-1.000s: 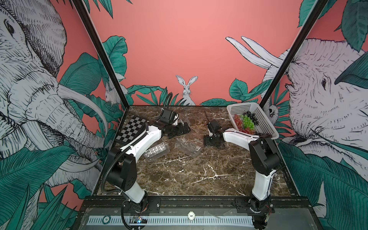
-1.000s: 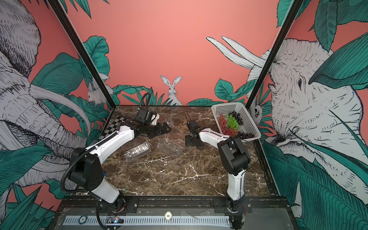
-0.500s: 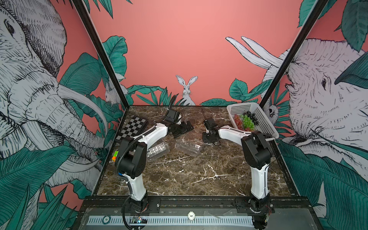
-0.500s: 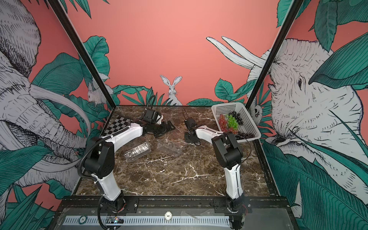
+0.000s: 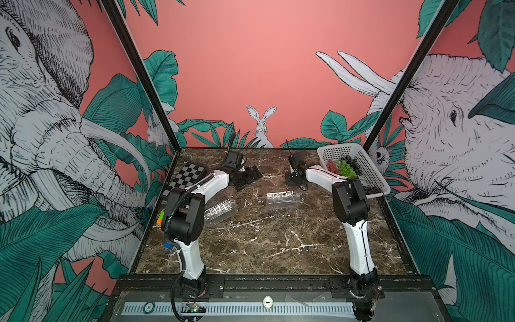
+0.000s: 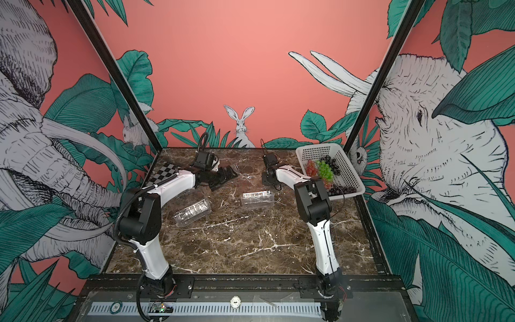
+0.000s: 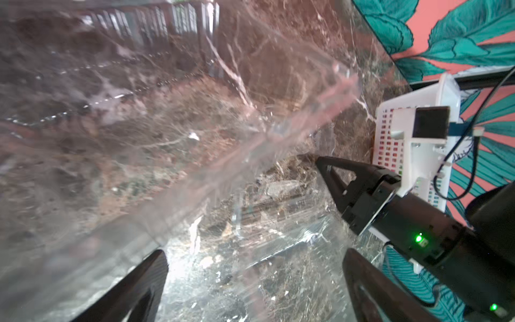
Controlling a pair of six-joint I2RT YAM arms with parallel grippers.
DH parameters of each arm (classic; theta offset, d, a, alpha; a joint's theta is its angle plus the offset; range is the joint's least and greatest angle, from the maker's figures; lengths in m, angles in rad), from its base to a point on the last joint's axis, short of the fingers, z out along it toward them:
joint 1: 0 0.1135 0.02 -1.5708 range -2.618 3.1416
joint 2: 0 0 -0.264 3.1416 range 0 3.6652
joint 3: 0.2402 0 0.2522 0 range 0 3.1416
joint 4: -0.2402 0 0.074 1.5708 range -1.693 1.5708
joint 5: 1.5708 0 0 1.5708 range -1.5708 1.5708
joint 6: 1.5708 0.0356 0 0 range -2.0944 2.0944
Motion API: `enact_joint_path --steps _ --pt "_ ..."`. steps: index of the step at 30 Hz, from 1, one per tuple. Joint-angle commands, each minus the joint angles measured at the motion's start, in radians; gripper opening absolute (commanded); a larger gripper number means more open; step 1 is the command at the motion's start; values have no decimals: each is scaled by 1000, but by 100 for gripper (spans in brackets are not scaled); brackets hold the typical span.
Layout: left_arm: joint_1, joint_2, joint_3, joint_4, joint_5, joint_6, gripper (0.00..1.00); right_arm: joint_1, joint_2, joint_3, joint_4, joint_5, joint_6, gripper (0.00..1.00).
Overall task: Pack grapes into containers
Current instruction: Move the packing box to the center of the board.
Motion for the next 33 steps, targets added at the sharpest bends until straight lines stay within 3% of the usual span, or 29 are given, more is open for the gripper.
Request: enact_joint_path --steps 1,6,12,15,20,25,33 --pt "-1 -1 17 -13 8 12 100 -19 55 118 -64 35 -50 21" --pt "-7 6 48 -8 63 24 100 -27 88 285 -160 42 -73 25" --pt "-27 -24 51 -19 76 15 99 -30 -47 255 -220 14 -73 46" --pt "-38 -51 31 -14 79 -1 99 -36 -152 172 -251 -25 -79 55" --pt "-77 -99 -5 12 79 -31 100 -44 -337 -16 -304 -57 -85 63" --pt "-116 -121 -37 44 70 -56 100 -45 -466 -240 -264 -78 -75 63" --pt "-170 -87 -62 79 72 -84 100 -45 -544 -530 -152 -100 -22 56"
